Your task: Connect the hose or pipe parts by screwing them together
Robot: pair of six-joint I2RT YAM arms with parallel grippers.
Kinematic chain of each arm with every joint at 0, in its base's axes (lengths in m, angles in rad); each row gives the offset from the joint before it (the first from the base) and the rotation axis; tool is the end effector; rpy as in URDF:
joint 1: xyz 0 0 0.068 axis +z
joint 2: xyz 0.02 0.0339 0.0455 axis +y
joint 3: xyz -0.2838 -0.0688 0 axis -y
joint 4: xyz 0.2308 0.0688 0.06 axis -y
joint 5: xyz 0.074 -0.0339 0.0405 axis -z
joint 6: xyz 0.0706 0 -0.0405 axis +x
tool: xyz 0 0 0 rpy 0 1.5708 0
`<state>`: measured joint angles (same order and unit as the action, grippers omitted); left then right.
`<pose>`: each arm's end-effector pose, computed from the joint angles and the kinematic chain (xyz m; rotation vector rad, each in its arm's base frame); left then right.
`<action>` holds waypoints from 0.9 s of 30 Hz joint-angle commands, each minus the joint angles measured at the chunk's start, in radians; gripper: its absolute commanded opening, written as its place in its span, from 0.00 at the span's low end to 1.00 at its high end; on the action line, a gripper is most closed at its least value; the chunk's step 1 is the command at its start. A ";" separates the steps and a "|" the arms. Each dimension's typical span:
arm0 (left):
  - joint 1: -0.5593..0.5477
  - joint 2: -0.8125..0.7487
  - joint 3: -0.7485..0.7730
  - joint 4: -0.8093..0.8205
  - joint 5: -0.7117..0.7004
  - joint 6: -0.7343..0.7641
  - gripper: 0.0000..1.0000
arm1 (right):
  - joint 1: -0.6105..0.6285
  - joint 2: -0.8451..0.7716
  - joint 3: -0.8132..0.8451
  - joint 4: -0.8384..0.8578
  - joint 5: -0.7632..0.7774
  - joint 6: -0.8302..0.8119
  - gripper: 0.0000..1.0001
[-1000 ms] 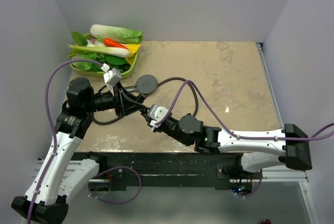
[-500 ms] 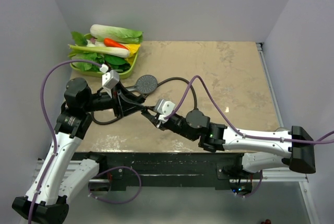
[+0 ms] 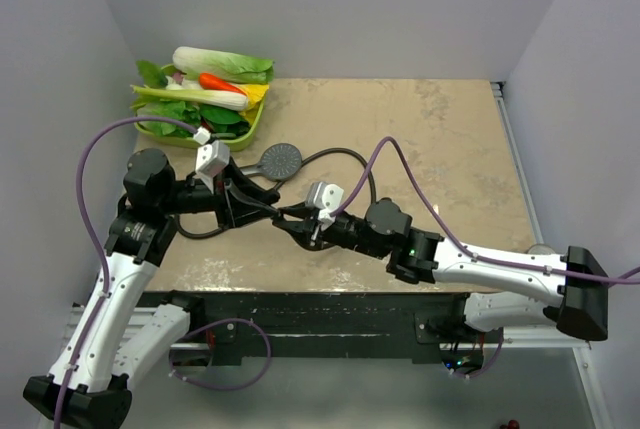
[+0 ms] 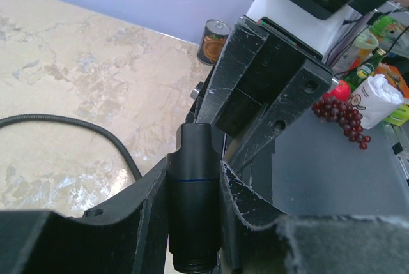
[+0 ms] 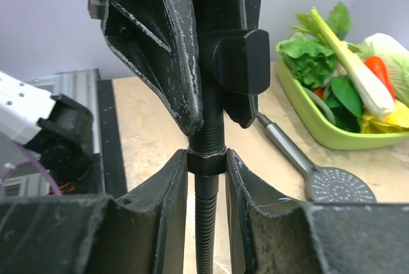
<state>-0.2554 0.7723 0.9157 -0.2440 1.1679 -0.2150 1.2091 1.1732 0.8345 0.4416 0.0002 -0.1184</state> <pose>0.1169 -0.0976 0.3937 0.9455 1.5122 -1.3064 0.1032 0.2727 0.3699 -0.9430 1.2060 0.8802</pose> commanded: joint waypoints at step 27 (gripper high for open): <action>-0.021 0.081 0.092 -0.458 0.297 0.383 0.00 | -0.260 -0.007 0.020 0.445 -0.480 0.385 0.00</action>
<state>-0.2558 0.8310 0.9886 -0.4351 1.3319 0.0319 1.0008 1.1866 0.7959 0.5602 -0.4953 0.2012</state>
